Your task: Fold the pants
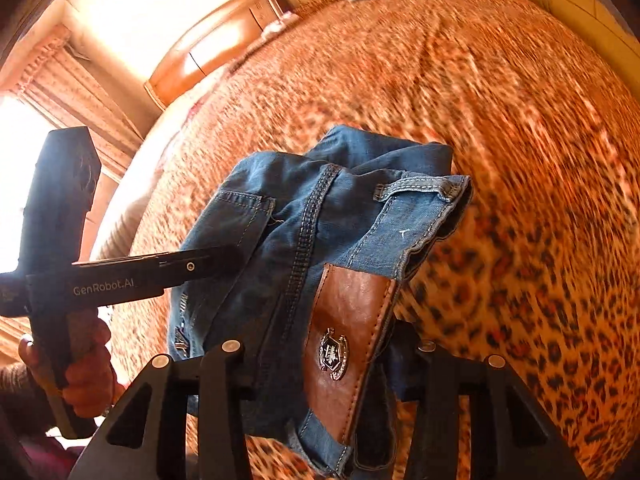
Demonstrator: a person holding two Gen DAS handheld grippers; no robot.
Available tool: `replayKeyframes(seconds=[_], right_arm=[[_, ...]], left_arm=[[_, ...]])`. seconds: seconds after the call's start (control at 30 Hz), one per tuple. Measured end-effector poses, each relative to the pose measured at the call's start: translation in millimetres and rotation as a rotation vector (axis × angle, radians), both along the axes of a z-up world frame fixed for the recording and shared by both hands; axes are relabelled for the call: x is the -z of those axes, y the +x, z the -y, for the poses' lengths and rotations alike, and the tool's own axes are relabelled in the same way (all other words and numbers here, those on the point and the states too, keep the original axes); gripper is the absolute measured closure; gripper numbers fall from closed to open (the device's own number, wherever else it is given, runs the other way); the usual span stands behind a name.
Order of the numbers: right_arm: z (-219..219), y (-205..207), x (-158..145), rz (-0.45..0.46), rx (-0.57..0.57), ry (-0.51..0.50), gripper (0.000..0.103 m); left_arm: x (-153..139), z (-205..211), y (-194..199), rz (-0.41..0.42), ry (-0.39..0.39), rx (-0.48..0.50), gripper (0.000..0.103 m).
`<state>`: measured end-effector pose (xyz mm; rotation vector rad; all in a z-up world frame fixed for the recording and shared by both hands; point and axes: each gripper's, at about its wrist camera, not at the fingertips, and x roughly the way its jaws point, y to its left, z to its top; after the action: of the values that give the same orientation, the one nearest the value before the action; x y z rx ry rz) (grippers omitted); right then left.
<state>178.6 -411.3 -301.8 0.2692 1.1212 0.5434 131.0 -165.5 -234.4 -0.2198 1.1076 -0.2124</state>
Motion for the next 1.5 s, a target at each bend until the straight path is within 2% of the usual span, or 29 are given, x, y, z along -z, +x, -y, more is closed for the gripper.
replayKeyframes(seconds=[0.07, 0.17, 0.33, 0.53, 0.67, 0.73, 0.8, 0.83, 0.87, 0.93, 1.0, 1.07, 1.17, 1.27, 1.33, 1.4, 1.5], right_arm=[[-11.2, 13.5, -13.9, 0.04, -0.006, 0.008, 0.058], [-31.1, 37.9, -30.1, 0.084, -0.01, 0.019, 0.058], [-61.6, 64.7, -36.8, 0.095, -0.031, -0.018, 0.058], [-81.1, 75.5, -20.8, 0.063, -0.03, -0.048, 0.057], [-80.2, 72.8, -6.7, 0.041, -0.02, -0.06, 0.056], [-77.6, 71.7, 4.9, 0.009, -0.007, -0.075, 0.056], [-74.5, 75.3, 25.7, -0.056, 0.009, -0.116, 0.055], [-71.6, 78.2, 39.4, -0.103, 0.028, -0.163, 0.055], [-68.4, 80.0, 47.1, -0.131, 0.043, -0.18, 0.053], [-58.2, 80.5, 53.9, -0.163, 0.073, -0.137, 0.049], [-50.9, 78.6, 52.7, -0.173, 0.102, -0.15, 0.035], [-47.4, 75.2, 49.4, -0.194, 0.096, -0.179, 0.027], [-45.1, 68.0, 40.1, -0.194, 0.09, -0.247, 0.011], [-46.0, 52.9, 23.8, -0.174, 0.112, -0.329, 0.002], [-47.1, 43.7, 16.1, -0.182, 0.105, -0.337, 0.002], [-44.1, 27.7, 0.4, -0.113, 0.14, -0.3, 0.001], [-45.4, 3.7, -21.3, 0.0, 0.177, -0.321, 0.001]], left_arm=[[-12.5, -12.8, 9.6, 0.045, 0.017, -0.024, 0.065], [-19.6, -32.2, 22.1, 0.06, 0.002, -0.068, 0.065], [-10.1, -42.6, 36.5, 0.071, 0.044, -0.111, 0.065], [15.3, -41.6, 50.7, 0.034, 0.04, -0.124, 0.064], [28.7, -40.3, 62.5, 0.01, 0.073, -0.119, 0.064], [49.8, -37.2, 73.3, -0.039, 0.121, -0.13, 0.064], [62.1, -37.0, 80.0, -0.073, 0.166, -0.153, 0.061], [67.7, -38.9, 82.5, -0.081, 0.164, -0.158, 0.06], [69.0, -40.0, 83.3, -0.084, 0.157, -0.16, 0.059], [67.9, -44.8, 83.2, -0.083, 0.137, -0.173, 0.056], [65.5, -48.4, 81.6, -0.079, 0.138, -0.184, 0.057], [58.8, -52.4, 75.9, -0.062, 0.155, -0.195, 0.056], [47.4, -61.8, 64.3, -0.036, 0.173, -0.224, 0.049], [27.3, -63.5, 40.9, 0.018, 0.205, -0.269, 0.046], [17.4, -61.9, 17.9, 0.075, 0.235, -0.306, 0.041], [12.5, -60.4, -3.8, 0.121, 0.26, -0.341, 0.033], [12.2, -52.7, -36.1, 0.161, 0.296, -0.378, 0.027]])
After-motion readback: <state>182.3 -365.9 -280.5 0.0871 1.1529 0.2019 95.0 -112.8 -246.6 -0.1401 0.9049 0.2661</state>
